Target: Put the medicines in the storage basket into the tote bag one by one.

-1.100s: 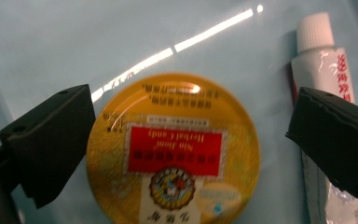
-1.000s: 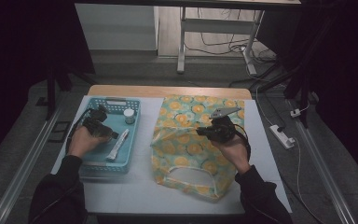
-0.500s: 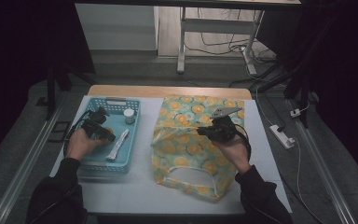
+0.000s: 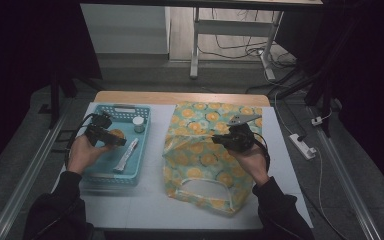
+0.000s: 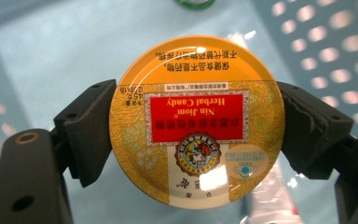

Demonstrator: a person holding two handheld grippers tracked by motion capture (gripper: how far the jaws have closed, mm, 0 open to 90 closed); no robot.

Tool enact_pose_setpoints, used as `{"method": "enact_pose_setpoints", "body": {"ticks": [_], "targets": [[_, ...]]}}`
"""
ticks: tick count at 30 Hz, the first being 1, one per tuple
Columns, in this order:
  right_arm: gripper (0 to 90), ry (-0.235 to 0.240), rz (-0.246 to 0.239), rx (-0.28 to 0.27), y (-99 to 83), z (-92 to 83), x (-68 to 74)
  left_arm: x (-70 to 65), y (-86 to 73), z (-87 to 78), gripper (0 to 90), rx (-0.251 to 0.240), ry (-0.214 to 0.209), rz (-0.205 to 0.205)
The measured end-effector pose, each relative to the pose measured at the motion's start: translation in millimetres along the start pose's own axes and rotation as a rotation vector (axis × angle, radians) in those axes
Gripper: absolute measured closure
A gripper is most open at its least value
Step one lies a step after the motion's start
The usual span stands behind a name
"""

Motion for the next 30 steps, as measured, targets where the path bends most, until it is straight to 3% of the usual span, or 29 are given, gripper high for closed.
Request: {"method": "enact_pose_setpoints", "body": {"ticks": [19,30], "targets": [[90.0,-0.001,-0.002,-0.007,0.6,0.0,0.4,-48.6,11.7,-24.3,20.2,-0.116,-0.117,0.112],[90.0,-0.003,-0.006,-0.010,0.7,0.4,0.6,-78.9,12.7,-31.8,20.2,-0.142,-0.183,0.166]]}}
Point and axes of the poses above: each handheld gripper's, and its own axes: z roughly forward along the jaws, y roughly out of its top, x roughly to its left, the point moved 4 cm from there along z, roughly forward along the jaws, and after that the axes turned 13 degrees about -x, right-handed, at the moved point
